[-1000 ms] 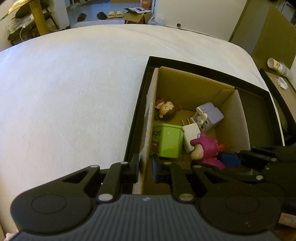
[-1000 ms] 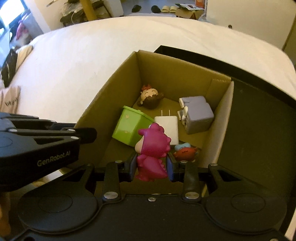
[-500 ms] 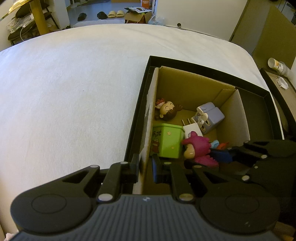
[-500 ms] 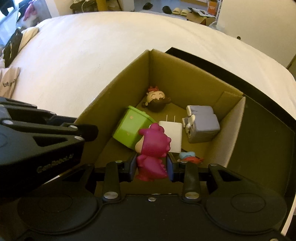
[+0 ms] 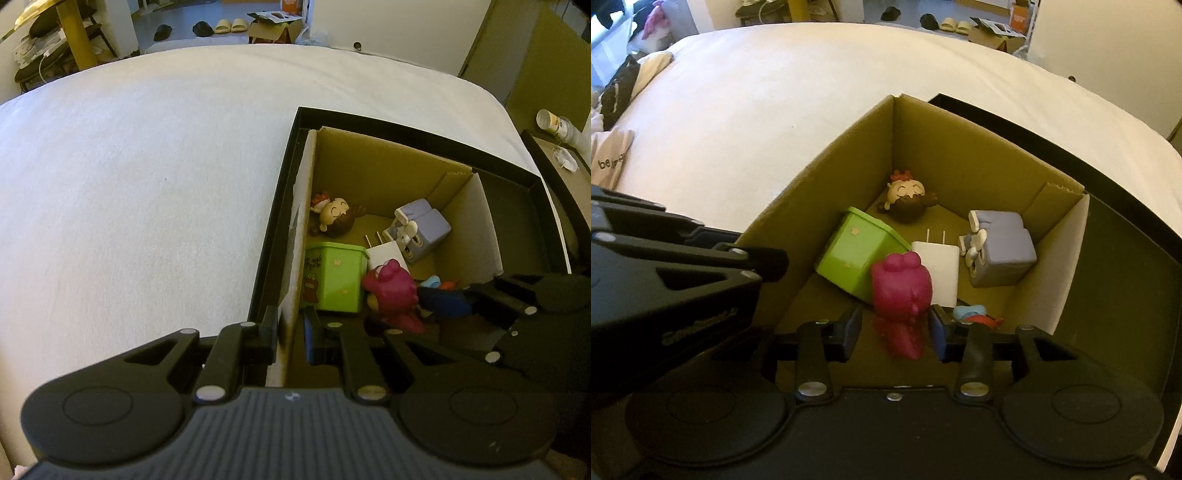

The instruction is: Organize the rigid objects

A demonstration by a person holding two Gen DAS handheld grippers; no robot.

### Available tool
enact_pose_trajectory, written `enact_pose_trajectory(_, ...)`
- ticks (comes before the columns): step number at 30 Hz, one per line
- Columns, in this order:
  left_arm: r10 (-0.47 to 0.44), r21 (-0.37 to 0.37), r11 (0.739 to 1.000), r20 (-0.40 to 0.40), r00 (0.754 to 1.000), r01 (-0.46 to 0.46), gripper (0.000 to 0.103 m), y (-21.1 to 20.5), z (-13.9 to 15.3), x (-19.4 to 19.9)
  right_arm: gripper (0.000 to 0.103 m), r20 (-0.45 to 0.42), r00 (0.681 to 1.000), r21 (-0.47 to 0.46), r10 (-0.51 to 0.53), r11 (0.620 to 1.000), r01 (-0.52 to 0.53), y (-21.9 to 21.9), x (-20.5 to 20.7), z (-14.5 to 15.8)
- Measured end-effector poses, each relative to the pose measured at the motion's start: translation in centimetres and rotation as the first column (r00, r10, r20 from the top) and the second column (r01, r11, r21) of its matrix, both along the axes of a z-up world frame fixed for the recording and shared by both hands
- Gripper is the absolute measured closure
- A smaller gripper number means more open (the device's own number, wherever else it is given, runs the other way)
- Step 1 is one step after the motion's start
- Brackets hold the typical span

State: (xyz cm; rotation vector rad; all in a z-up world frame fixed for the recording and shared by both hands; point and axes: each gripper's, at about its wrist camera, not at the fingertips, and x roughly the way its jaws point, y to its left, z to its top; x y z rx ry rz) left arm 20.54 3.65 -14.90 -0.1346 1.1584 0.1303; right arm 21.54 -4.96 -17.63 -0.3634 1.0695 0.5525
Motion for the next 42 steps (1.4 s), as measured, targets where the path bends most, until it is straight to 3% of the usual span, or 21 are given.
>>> enact_pose_trajectory(3,-0.001,0.001,1.0,0.0,1.0,0.001,0.09,0.0,0.0,0.0,0.051,0.031,1.0,-0.01,-0.003,1.0,0.003,-0.1,-0.3,0.5)
enact_pose_trajectory(10,-0.004,0.002,1.0,0.008,1.0,0.004,0.09,0.0,0.3,-0.3,0.05,0.058,0.997,0.034,-0.048,0.998,0.046,-2.2,-0.6,2.7)
enact_pose_trajectory(17,-0.024,0.019,1.0,0.02,1.0,0.023,0.089,-0.5,0.8,-0.7,0.049,0.04,0.987,0.156,-0.154,0.977,0.147,-5.8,-0.5,5.1)
enact_pose_trajectory(24,-0.03,0.018,0.999,0.027,0.999,0.03,0.089,-0.6,1.4,-1.1,0.042,0.063,0.978,0.191,-0.2,0.964,0.185,-7.6,-1.5,6.6)
enact_pose_trajectory(31,-0.055,0.027,0.998,-0.014,0.998,0.055,0.087,-0.8,1.6,-0.8,0.039,0.073,0.971,0.222,-0.23,0.952,0.209,-9.4,-2.3,7.8)
enact_pose_trajectory(38,-0.07,0.073,0.995,-0.016,0.997,0.071,0.085,-1.5,3.3,-1.6,0.026,0.063,0.961,0.259,-0.268,0.935,0.244,-11.0,-2.9,8.4)
enact_pose_trajectory(42,-0.074,0.065,0.995,0.008,0.997,0.074,0.072,-2.0,4.8,-2.2,0.018,0.05,0.954,0.276,-0.297,0.922,0.272,-12.1,-3.5,8.7)
